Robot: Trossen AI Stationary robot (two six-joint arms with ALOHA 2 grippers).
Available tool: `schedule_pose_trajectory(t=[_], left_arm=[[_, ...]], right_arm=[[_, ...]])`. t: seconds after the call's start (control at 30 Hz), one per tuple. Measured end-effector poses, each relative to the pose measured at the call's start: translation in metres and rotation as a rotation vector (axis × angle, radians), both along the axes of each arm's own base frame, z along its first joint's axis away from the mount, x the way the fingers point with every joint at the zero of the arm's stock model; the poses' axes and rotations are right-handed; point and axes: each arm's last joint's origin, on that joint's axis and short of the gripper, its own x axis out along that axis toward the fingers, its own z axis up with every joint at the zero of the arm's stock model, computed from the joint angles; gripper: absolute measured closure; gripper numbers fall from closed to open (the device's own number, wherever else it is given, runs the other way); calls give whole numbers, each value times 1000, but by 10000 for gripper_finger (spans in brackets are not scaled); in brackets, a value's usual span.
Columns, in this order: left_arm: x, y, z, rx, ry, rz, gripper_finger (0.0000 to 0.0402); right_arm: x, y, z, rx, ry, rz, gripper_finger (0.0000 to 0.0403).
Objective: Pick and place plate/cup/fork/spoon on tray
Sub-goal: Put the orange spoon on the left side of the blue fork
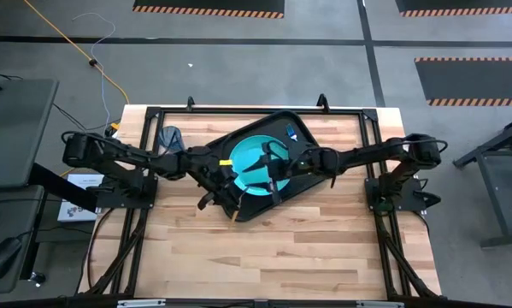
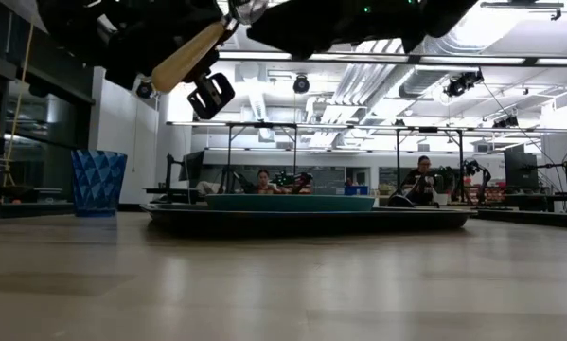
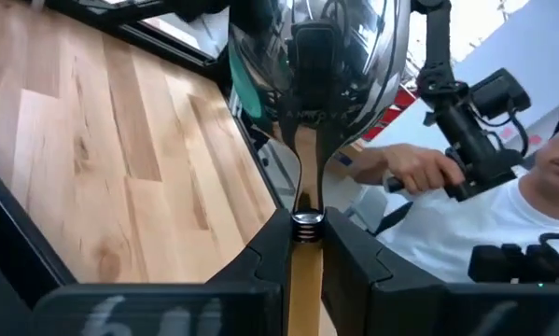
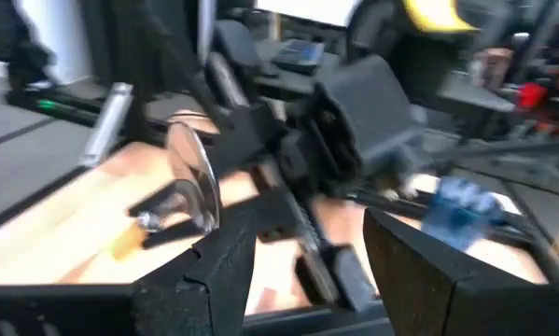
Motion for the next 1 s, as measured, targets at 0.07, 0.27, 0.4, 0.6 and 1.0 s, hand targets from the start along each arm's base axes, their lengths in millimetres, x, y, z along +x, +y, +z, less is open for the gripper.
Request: schedule_pose_trajectory(t=[0.07, 0.27, 0.4, 0.6, 1.0], left_arm=[[0, 1, -1, 3, -2, -16, 371], [-2, 4, 2, -11, -3, -34, 371], [-2, 6, 1, -16, 5, -46, 371], [-2, 7, -1, 13, 3, -21, 371], [-2, 9, -5, 35, 34, 41, 371]], right_arm=[[2, 2, 0, 6, 13, 45, 210], [-6, 1, 4, -6, 84, 48, 210], [-16, 0, 13, -9, 107, 42, 210], [-21, 2, 23, -3, 75, 64, 210], [-13, 8, 14, -1, 73, 95, 210]])
